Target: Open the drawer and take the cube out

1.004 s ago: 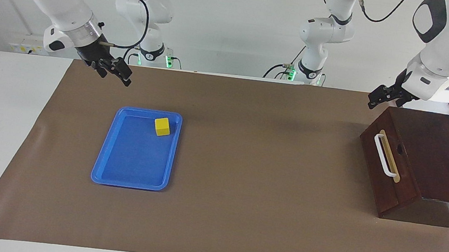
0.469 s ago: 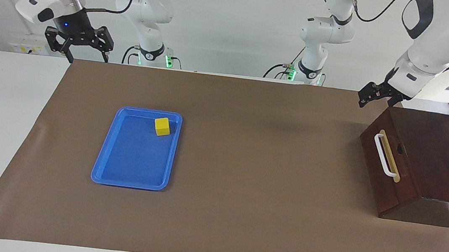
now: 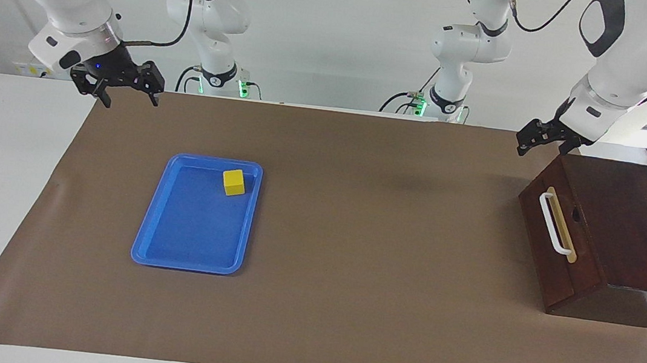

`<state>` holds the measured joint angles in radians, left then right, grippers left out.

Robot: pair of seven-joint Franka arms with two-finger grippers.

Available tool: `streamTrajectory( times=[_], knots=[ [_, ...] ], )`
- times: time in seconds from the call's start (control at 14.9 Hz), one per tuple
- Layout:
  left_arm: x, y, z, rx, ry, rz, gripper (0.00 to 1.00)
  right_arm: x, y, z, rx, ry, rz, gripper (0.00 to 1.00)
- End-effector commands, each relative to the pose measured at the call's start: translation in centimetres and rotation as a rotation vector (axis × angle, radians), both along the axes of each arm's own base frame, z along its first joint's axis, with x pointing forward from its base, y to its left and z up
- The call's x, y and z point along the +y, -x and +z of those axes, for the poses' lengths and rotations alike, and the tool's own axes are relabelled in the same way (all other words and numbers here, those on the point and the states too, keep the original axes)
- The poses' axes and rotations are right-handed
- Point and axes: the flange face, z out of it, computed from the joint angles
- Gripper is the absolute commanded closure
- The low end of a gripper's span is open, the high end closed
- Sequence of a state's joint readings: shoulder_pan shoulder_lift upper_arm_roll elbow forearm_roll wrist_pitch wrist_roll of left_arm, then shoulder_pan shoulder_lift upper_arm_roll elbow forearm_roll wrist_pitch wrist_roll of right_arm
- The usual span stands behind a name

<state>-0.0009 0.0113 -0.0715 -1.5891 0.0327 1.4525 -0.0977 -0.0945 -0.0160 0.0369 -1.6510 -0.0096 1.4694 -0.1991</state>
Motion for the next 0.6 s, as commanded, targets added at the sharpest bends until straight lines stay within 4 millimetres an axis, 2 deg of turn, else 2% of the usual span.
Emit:
streamTrajectory(
  times=[0.0,0.2,0.33,0.54],
  knots=[
    [-0.66,-0.29,0.18,-0.007,0.017,-0.022,0.00,-0.59,-0.56,2.77,-0.013,0.008,-0.025,0.00],
    [-1.21,-0.27,0.26,-0.008,0.036,-0.027,0.00,-0.47,-0.38,3.04,-0.016,0.014,-0.027,0.00],
    [-1.16,-0.44,0.25,-0.017,0.038,-0.026,0.00,-0.04,-0.21,2.61,-0.012,0.025,-0.042,0.00],
    [-0.75,-0.53,0.29,-0.022,0.038,-0.018,0.00,-0.06,-0.70,2.96,-0.057,0.035,-0.041,0.00]
  ],
)
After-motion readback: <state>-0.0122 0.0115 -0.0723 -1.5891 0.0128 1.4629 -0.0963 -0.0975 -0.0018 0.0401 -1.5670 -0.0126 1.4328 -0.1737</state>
